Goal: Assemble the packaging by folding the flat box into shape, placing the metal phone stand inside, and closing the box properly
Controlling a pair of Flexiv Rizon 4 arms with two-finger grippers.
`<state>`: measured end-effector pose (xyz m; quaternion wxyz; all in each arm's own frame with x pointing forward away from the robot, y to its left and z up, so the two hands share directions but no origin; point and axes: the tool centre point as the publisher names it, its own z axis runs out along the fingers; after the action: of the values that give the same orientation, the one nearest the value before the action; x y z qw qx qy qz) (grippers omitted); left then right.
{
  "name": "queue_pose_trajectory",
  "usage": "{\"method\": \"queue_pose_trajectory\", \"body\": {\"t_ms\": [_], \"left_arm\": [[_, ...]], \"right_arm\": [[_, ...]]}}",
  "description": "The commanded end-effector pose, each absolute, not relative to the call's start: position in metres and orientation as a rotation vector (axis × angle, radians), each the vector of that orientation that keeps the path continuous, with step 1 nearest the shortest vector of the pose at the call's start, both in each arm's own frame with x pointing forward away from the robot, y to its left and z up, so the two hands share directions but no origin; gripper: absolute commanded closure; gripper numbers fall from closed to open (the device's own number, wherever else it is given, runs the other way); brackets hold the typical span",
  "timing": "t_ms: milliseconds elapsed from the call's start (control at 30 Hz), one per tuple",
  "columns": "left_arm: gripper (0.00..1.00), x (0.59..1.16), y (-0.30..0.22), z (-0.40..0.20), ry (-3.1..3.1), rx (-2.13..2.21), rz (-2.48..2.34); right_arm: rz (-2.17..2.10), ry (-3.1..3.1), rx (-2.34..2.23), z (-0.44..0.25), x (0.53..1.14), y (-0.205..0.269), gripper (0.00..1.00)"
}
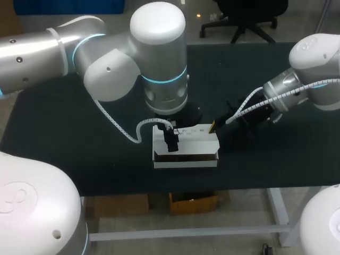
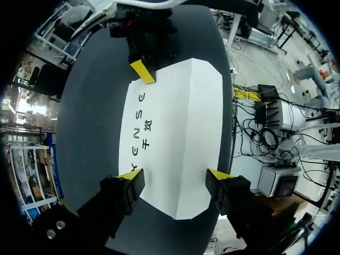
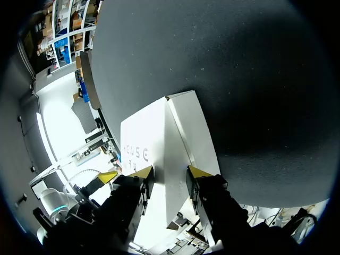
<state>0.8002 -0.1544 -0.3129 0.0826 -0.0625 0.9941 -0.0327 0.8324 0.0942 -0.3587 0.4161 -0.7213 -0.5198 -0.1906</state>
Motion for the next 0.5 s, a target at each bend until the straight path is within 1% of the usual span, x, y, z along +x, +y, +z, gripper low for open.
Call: {"method": "queue_pose_trajectory", "body": {"t_ms": [33,167,233,500], "left_arm": [[0.24,0.8054,-0.1566,-0.3196,2.968,-0.190,-0.091],[0.25,0.8087,-0.1567,-0.3229,2.967,-0.192,-0.086],[0.23,0.8093,-0.1565,-0.3237,2.968,-0.193,-0.087],[0.21,0.8073,-0.1551,-0.3238,2.961,-0.187,-0.111]], "right_arm": [[-0.479,-1.304,-1.806,-0.3594,0.8331,0.0938,0.63],[-0.479,-1.304,-1.806,-0.3594,0.8331,0.0938,0.63],[-0.479,-1.304,-1.806,-0.3594,0.8331,0.0938,0.63],[-0.479,-1.304,-1.806,-0.3594,0.8331,0.0938,0.63]]}}
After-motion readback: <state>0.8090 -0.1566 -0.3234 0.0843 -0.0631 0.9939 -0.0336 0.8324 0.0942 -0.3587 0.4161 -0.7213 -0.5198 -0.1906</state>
